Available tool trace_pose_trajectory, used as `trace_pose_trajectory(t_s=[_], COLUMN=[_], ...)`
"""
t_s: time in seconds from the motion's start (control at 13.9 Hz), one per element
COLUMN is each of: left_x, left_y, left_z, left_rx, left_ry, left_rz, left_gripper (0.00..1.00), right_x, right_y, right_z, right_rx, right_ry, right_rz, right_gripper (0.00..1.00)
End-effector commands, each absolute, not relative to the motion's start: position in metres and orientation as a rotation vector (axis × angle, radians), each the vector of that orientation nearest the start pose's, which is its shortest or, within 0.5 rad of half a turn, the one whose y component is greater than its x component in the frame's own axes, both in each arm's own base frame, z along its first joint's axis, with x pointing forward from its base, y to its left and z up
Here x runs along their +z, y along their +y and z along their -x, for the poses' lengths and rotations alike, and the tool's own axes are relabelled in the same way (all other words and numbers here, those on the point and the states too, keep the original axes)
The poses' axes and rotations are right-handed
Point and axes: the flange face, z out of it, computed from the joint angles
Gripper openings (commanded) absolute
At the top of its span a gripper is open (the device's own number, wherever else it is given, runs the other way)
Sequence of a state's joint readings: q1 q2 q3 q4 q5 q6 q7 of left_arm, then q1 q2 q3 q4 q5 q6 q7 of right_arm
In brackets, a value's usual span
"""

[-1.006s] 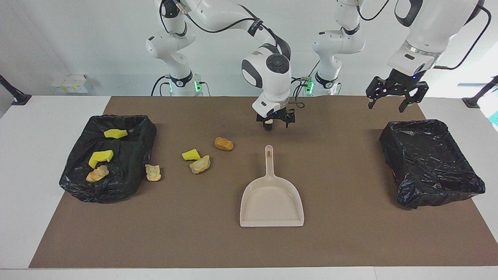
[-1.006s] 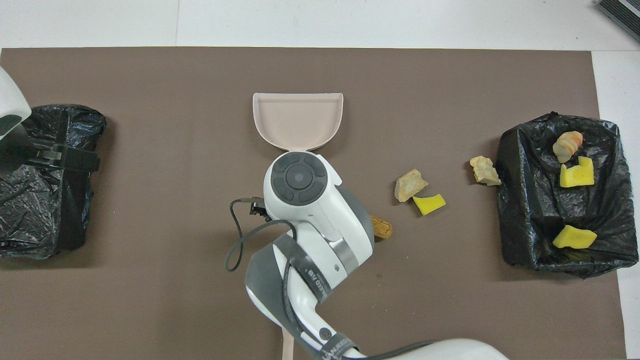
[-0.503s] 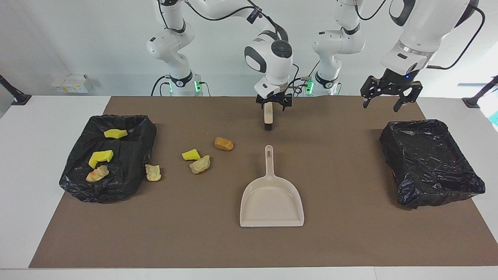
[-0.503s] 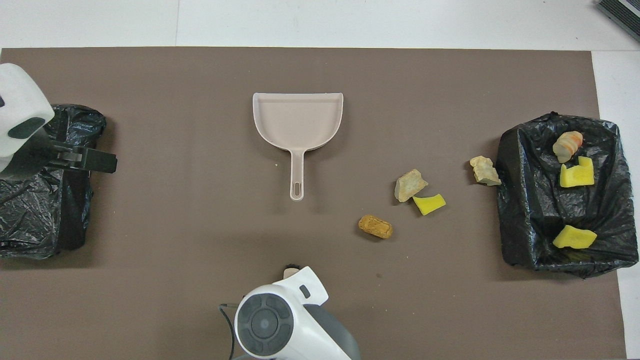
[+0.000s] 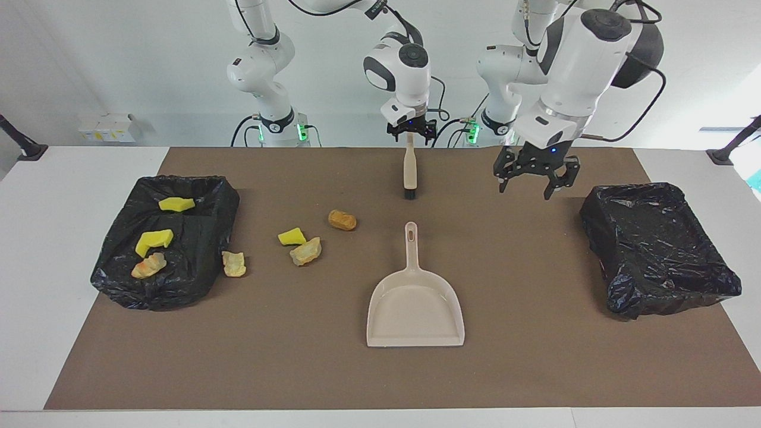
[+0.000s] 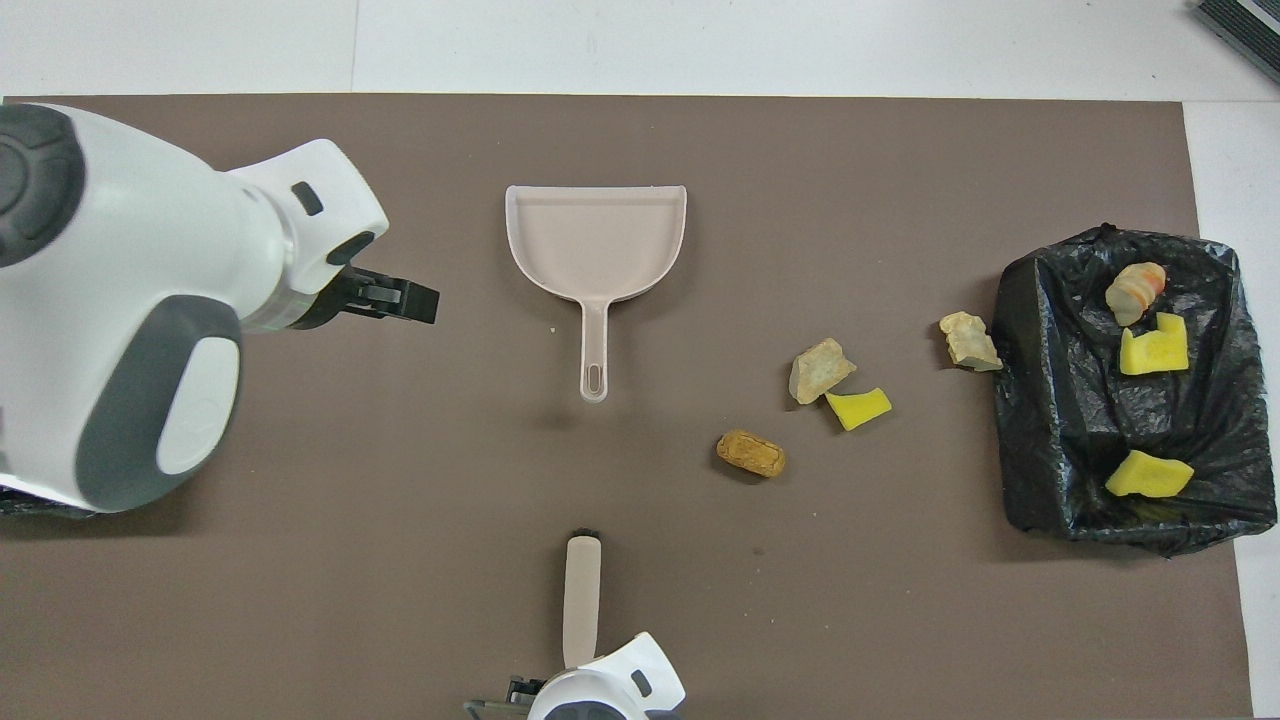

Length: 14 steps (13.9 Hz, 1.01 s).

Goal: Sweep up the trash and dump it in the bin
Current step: 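Reach the left gripper to the dustpan while the right gripper grasps the brush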

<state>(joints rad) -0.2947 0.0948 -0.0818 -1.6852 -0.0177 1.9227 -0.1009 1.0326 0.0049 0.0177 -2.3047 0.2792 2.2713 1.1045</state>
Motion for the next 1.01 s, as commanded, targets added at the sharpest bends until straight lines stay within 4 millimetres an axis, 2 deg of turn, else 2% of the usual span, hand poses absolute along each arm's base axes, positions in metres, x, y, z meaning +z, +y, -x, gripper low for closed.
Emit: trace_pose_trajectory(t_s=[0.0, 0.22, 0.36, 0.5, 0.57, 0.72, 0.86, 0.93], left_x=[0.516, 0.473, 0.450, 0.428, 0.420, 0.409, 0.396, 0.383], left_y=[-0.258, -0.301, -0.333, -0.363, -0.366, -0.371, -0.373, -0.382], left_z=[-0.574, -0.580, -0.572, -0.563, -0.564, -0.569, -0.572, -0.570], left_rx=[-0.255, -0.271, -0.257, -0.232, -0.233, -0.270, -0.277, -0.266], left_ry=[0.471, 0.483, 0.459, 0.394, 0.375, 0.340, 0.297, 0.279], left_rz=[3.154, 3.170, 3.186, 3.206, 3.213, 3.232, 3.237, 3.241], left_gripper=[1.00, 1.00, 1.00, 1.00, 1.00, 1.00, 1.00, 1.00], right_x=[0.339, 0.337, 0.332, 0.331, 0.327, 0.326, 0.326, 0.326], right_y=[0.438, 0.444, 0.441, 0.440, 0.441, 0.442, 0.443, 0.446], right_z=[-0.239, -0.230, -0.226, -0.225, -0.222, -0.220, -0.222, -0.223], right_rx=[0.331, 0.336, 0.359, 0.360, 0.363, 0.369, 0.366, 0.367], right_ry=[0.423, 0.399, 0.388, 0.386, 0.377, 0.373, 0.377, 0.379], right_rz=[2.997, 2.991, 2.996, 2.998, 3.005, 3.009, 3.006, 3.006], right_gripper=[0.90, 0.89, 0.88, 0.79, 0.72, 0.53, 0.26, 0.11])
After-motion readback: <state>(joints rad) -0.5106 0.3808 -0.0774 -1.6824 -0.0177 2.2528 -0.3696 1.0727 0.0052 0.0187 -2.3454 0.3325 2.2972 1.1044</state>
